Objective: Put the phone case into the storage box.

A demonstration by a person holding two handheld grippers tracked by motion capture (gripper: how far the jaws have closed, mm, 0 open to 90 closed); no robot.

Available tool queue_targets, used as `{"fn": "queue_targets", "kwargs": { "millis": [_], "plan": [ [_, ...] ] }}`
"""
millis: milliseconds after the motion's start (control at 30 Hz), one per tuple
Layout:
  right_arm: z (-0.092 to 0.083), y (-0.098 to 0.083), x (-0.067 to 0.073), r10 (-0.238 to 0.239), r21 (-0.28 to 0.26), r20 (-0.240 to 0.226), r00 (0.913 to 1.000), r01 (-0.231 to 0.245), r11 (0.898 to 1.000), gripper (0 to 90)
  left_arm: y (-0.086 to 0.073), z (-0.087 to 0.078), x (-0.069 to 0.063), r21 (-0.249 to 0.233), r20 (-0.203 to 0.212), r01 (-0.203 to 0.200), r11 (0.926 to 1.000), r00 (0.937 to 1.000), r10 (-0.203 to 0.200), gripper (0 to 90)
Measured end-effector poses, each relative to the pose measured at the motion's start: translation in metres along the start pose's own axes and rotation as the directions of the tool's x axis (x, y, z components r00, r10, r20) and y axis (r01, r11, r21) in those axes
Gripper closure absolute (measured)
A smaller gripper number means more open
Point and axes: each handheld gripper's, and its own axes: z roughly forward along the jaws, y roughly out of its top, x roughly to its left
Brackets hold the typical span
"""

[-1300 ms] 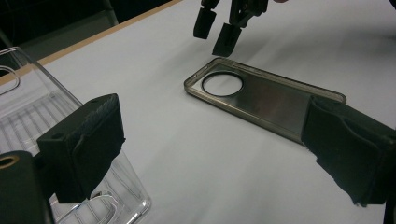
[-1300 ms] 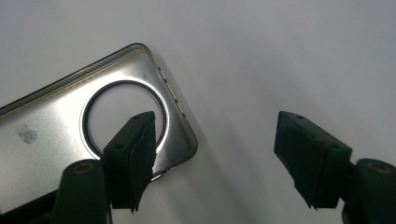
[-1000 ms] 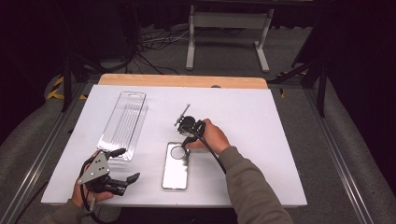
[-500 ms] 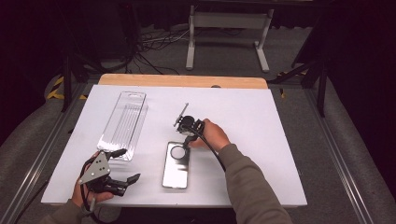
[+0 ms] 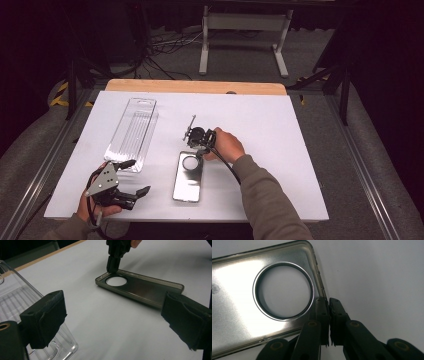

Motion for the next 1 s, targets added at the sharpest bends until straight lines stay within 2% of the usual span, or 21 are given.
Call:
{"fn": "queue_targets", "kwargs": {
  "millis": [133, 267, 467, 600, 633, 667, 700, 733, 767, 800, 833, 867, 900, 933, 1000],
  "plan": [
    [-0.001, -0.003, 0.004, -0.034, -0.027, 0.025, 0.9991, 0.035, 0.999, 87.4, 0.000, 0.000, 0.000, -0.001, -0.004, 0.001, 1.0000, 1.0000, -0.001, 6.7],
    [-0.005, -0.009, 0.010, -0.102, -0.087, 0.081, 0.9914, 0.109, 0.990, 87.8, 0.000, -0.001, 0.000, -0.005, -0.005, 0.003, 1.0000, 1.0000, -0.003, 6.7],
    [-0.021, -0.015, 0.018, -0.117, -0.158, 0.176, 0.9774, 0.145, 0.977, 88.0, 0.002, -0.001, 0.000, -0.003, -0.008, 0.004, 1.0000, 1.0000, -0.005, 6.8],
    [-0.032, -0.020, 0.024, -0.118, -0.202, 0.243, 0.9630, 0.169, 0.965, 88.0, 0.005, 0.000, 0.000, -0.020, -0.016, 0.016, 0.9997, 0.9997, -0.016, 7.5],
    [-0.034, -0.021, 0.025, -0.118, -0.212, 0.259, 0.9585, 0.176, 0.961, 88.0, 0.006, 0.000, 0.000, -0.022, -0.010, 0.022, 0.9995, 0.9997, -0.022, 7.5],
    [-0.039, -0.024, 0.027, -0.114, -0.235, 0.299, 0.9473, 0.189, 0.953, 88.0, 0.008, 0.001, 0.001, -0.026, -0.012, 0.026, 0.9993, 0.9996, -0.026, 7.9],
    [-0.039, -0.024, 0.027, -0.114, -0.235, 0.299, 0.9473, 0.189, 0.953, 88.0, 0.009, 0.002, 0.001, -0.024, -0.018, 0.031, 0.9992, 0.9993, -0.032, 7.9],
    [-0.043, -0.026, 0.031, -0.112, -0.248, 0.327, 0.9385, 0.199, 0.948, 88.0, 0.013, 0.005, 0.002, -0.021, -0.032, 0.044, 0.9988, 0.9985, -0.045, 9.3],
    [-0.043, -0.026, 0.031, -0.112, -0.248, 0.327, 0.9385, 0.199, 0.948, 88.0, 0.013, 0.005, 0.002, -0.021, -0.032, 0.044, 0.9988, 0.9985, -0.045, 9.9],
    [-0.050, -0.028, 0.035, -0.111, -0.262, 0.372, 0.9214, 0.219, 0.940, 88.0, 0.016, 0.007, 0.003, -0.024, -0.027, 0.054, 0.9983, 0.9982, -0.054, 10.7],
    [-0.052, -0.029, 0.037, -0.105, -0.265, 0.382, 0.9182, 0.217, 0.939, 87.9, 0.020, 0.008, 0.003, -0.026, -0.021, 0.046, 0.9986, 0.9987, -0.047, 11.3],
    [-0.056, -0.030, 0.039, -0.109, -0.268, 0.400, 0.9101, 0.230, 0.936, 87.9, 0.020, 0.008, 0.003, -0.026, -0.021, 0.046, 0.9986, 0.9987, -0.047, 12.3],
    [-0.056, -0.030, 0.039, -0.109, -0.268, 0.400, 0.9101, 0.230, 0.936, 87.9, 0.023, 0.009, 0.003, -0.024, -0.020, 0.042, 0.9988, 0.9989, -0.042, 12.3],
    [-0.060, -0.032, 0.042, -0.093, -0.287, 0.429, 0.8983, 0.234, 0.929, 87.9, 0.025, 0.010, 0.004, -0.025, -0.016, 0.039, 0.9989, 0.9991, -0.039, 12.6],
    [-0.064, -0.033, 0.045, -0.091, -0.294, 0.445, 0.8909, 0.241, 0.925, 87.9, 0.033, 0.012, 0.005, -0.043, -0.013, 0.034, 0.9985, 0.9993, -0.035, 12.9]
  ]
}}
